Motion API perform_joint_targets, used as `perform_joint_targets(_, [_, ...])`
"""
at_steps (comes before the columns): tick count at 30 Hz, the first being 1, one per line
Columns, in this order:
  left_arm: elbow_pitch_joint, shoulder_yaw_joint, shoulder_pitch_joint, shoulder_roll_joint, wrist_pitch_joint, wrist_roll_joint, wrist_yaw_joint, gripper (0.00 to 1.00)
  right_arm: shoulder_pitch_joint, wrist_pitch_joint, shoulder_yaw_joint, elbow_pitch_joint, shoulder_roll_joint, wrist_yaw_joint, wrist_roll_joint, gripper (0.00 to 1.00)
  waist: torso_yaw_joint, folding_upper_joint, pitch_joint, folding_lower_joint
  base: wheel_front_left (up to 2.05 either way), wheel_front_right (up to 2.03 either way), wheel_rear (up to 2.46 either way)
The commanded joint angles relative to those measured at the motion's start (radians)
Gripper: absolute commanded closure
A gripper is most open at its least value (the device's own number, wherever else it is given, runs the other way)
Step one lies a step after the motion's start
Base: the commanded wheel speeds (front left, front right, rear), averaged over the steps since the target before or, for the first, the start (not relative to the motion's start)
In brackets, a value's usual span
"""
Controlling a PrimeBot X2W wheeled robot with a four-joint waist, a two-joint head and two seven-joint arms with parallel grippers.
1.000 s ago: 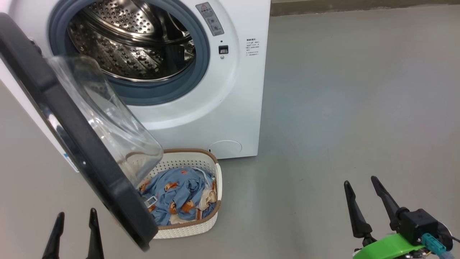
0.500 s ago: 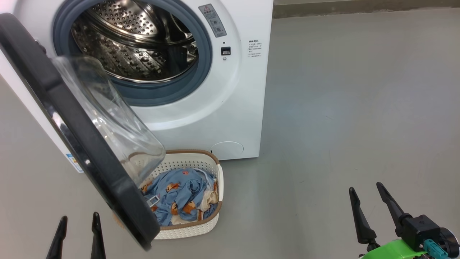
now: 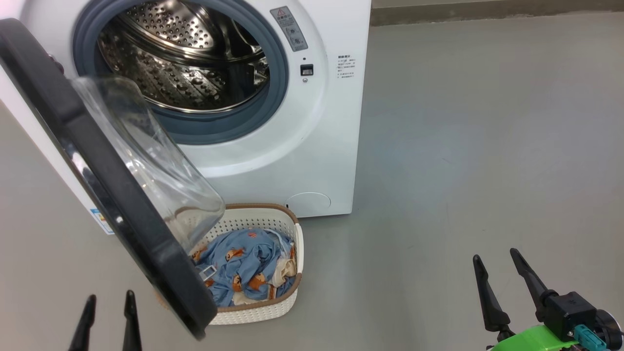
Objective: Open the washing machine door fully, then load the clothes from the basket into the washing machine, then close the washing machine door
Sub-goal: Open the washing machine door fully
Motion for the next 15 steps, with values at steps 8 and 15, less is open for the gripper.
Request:
perform_joint_targets(8, [-0.035, 0.043, -0.033, 0.016, -0.009, -0.031, -0.002, 1.00, -0.009, -0.007, 0.026, -0.016, -0.004, 0.002, 0.008, 0.00, 0.003, 0.0000, 0.001, 0.0000, 0.00, 0.00, 0.00])
perform_joint_targets(15, [-0.245, 0.098, -0.088, 0.016, -0.009, -0.037, 0.008, 1.00, -0.015, -0.007, 0.022, -0.017, -0.004, 0.002, 0.003, 0.00, 0.008, 0.0000, 0.010, 0.0000, 0.00, 0.00, 0.00])
